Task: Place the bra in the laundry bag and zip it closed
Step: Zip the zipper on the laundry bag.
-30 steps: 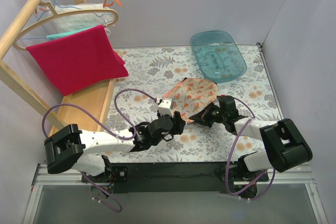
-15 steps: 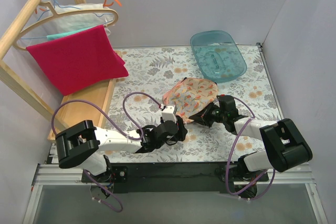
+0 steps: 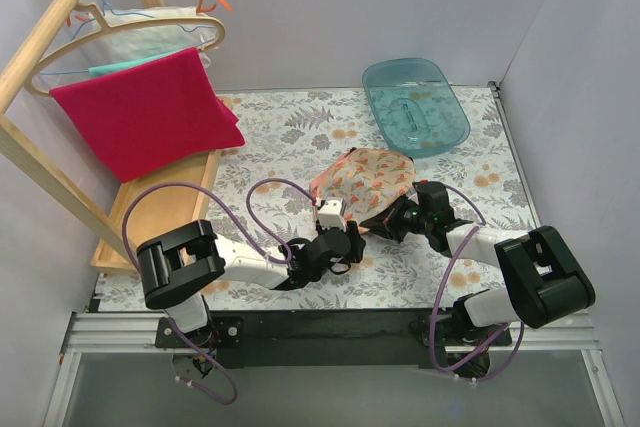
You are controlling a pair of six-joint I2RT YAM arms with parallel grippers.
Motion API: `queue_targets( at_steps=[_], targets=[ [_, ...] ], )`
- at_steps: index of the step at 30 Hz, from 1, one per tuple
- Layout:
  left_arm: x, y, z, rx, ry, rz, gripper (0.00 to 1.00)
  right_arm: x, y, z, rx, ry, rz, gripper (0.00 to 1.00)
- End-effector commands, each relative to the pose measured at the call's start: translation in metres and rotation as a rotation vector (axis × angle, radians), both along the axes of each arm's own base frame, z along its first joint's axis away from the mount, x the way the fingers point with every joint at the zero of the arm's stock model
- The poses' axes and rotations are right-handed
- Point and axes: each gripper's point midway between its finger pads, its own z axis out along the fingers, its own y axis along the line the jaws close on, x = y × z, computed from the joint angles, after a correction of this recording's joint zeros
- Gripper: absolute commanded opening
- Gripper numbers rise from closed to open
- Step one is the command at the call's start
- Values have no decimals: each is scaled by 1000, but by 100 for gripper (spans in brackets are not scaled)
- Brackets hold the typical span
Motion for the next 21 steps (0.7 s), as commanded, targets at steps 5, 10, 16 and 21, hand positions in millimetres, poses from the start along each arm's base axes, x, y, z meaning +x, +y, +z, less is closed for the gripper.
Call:
queue_targets(
  at_steps=[5, 10, 16, 21],
  targets=[
    [21, -8, 25, -53, -94, 56, 25, 4, 5, 16, 30, -47, 20, 1],
    [21, -5, 26, -56, -97, 62, 3, 3, 4, 13, 27, -42, 17, 1],
    [22, -3, 27, -52, -104, 60, 0, 2, 3, 14, 26, -43, 15, 1],
    [19, -5, 29, -67, -101, 44, 24, 2, 3, 14, 26, -42, 17, 1]
  ],
)
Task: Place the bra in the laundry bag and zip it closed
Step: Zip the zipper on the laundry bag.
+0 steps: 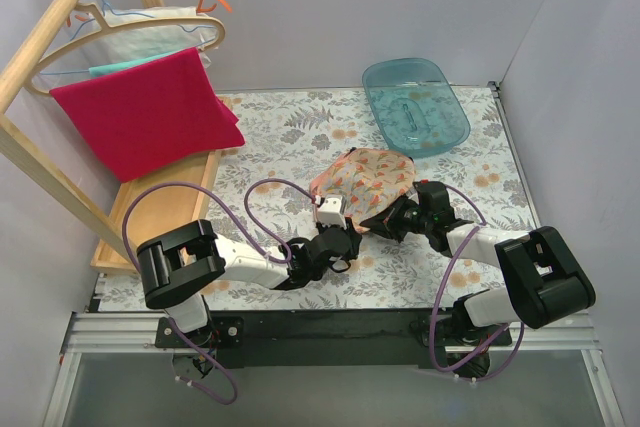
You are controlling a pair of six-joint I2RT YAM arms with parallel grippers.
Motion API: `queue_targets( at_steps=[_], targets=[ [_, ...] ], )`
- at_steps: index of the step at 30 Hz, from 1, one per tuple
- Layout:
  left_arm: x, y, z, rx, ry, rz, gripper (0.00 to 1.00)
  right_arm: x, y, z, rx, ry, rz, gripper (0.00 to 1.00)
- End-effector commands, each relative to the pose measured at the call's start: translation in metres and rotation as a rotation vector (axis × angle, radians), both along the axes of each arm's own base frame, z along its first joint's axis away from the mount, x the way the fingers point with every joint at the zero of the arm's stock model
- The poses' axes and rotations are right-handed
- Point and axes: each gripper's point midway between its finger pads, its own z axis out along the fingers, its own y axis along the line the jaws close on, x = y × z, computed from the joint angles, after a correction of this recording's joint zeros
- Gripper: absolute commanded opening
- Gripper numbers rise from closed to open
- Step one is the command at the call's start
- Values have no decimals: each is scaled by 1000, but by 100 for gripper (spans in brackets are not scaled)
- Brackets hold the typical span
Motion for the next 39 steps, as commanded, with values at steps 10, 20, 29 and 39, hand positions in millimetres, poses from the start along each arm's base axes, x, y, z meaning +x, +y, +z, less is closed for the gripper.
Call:
queue_targets(
  at_steps=[10, 20, 29, 39],
  targets=[
    [8, -11, 16, -58, -31, 14, 39, 2, 4, 12, 23, -37, 21, 1],
    [14, -15, 11, -50, -36, 30, 17, 0, 5, 12, 30, -34, 31, 1],
    [17, -8, 16, -53, -49, 50, 0, -3, 3, 9, 25, -25, 29, 1],
    [13, -3, 19, -74, -43, 43, 33, 0, 4, 9, 22, -26, 26, 1]
  ],
)
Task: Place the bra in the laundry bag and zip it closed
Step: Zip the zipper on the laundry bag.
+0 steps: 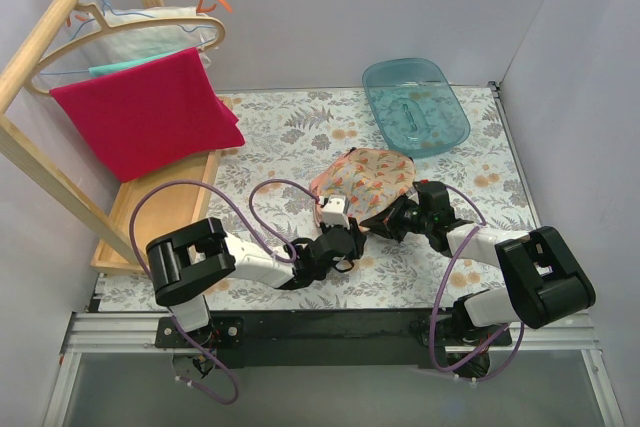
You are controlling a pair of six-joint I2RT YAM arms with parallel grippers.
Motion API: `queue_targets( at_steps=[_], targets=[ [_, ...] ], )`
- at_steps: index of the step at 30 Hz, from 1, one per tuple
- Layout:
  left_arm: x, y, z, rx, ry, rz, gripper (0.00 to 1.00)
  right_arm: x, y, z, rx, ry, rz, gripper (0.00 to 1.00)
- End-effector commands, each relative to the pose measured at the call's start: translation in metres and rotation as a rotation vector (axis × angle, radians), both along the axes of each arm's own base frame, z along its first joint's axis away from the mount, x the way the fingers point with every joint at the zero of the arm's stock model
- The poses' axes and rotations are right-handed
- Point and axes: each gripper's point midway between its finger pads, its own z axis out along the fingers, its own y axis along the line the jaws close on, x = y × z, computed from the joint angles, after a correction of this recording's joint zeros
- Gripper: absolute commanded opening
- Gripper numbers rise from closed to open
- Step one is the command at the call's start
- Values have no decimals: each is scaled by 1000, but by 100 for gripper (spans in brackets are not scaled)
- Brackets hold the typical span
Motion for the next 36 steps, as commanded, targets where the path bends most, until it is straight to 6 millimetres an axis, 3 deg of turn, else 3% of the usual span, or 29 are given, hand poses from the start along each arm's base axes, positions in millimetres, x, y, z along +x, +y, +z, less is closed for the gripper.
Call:
queue_targets(
  at_steps=[1, 5, 8, 14, 19, 24, 30, 36],
  targets=[
    [9, 7, 24, -64, -35, 49, 36, 1, 4, 8, 20, -22, 23, 1],
    [9, 8, 24, -69, -32, 61, 48, 1, 4, 8, 19, -23, 25, 1],
    [13, 4, 26, -70, -37, 73, 48, 1, 5, 8, 21, -24, 28, 1],
    [27, -1, 26, -66, -48, 98, 27, -3, 4, 9, 24, -24, 31, 1],
    [35, 2, 26, -63, -60, 120, 18, -5, 3, 8, 25, -24, 33, 1],
    [39, 5, 29, -62, -68, 127, 0, -7, 2, 6, 21, -19, 34, 1],
    [34, 6, 29, -54, -67, 101, 0, -7, 1, 5, 17, -18, 26, 1],
    [26, 20, 23, -20, -58, 85, 0, -4, 0, 4, 11, -22, 20, 1]
  ],
)
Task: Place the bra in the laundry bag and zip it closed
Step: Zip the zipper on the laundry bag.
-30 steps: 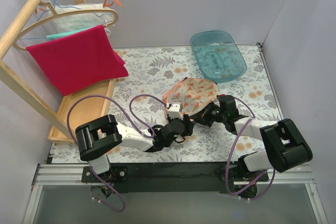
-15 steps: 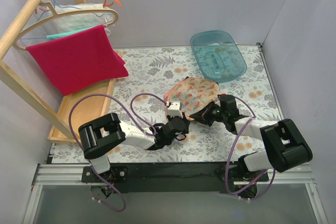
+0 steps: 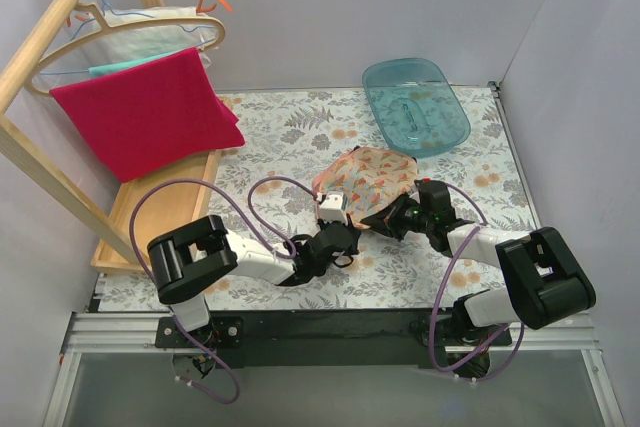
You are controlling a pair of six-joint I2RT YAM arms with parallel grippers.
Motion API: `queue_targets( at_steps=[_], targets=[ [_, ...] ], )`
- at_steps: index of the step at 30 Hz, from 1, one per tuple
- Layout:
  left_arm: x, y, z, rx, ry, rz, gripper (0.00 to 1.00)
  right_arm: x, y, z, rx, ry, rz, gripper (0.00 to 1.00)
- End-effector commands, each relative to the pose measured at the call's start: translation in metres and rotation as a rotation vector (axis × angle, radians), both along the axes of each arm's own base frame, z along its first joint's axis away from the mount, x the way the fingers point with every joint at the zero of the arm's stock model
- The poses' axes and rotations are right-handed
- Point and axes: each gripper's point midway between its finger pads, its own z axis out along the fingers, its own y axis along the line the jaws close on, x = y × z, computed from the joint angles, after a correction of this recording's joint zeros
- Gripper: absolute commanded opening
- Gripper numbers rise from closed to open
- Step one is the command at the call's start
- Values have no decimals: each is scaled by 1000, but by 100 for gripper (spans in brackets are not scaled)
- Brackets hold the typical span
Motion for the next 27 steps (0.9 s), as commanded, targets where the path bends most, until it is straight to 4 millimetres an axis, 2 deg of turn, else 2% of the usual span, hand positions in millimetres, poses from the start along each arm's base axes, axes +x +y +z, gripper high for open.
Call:
queue_targets(
  at_steps=[1, 4, 10, 18, 22, 27],
  targets=[
    [12, 18, 26, -30, -56, 57, 0, -8, 3, 4, 12, -7, 38, 1],
    [8, 30, 20, 2, -57, 58, 0, -5, 2, 4, 6, -13, 35, 1],
    [5, 41, 10, 67, -65, 44, 0, -7, -2, -3, -34, -12, 52, 1],
    [-1, 63, -3, 157, -75, 32, 0, -10, -14, -15, -128, -8, 81, 1],
    [-3, 74, -10, 198, -77, 34, 0, -8, -13, -14, -164, -39, 147, 1],
    [-6, 88, -19, 240, -67, 44, 0, -12, -15, -23, -216, -44, 242, 1]
  ],
)
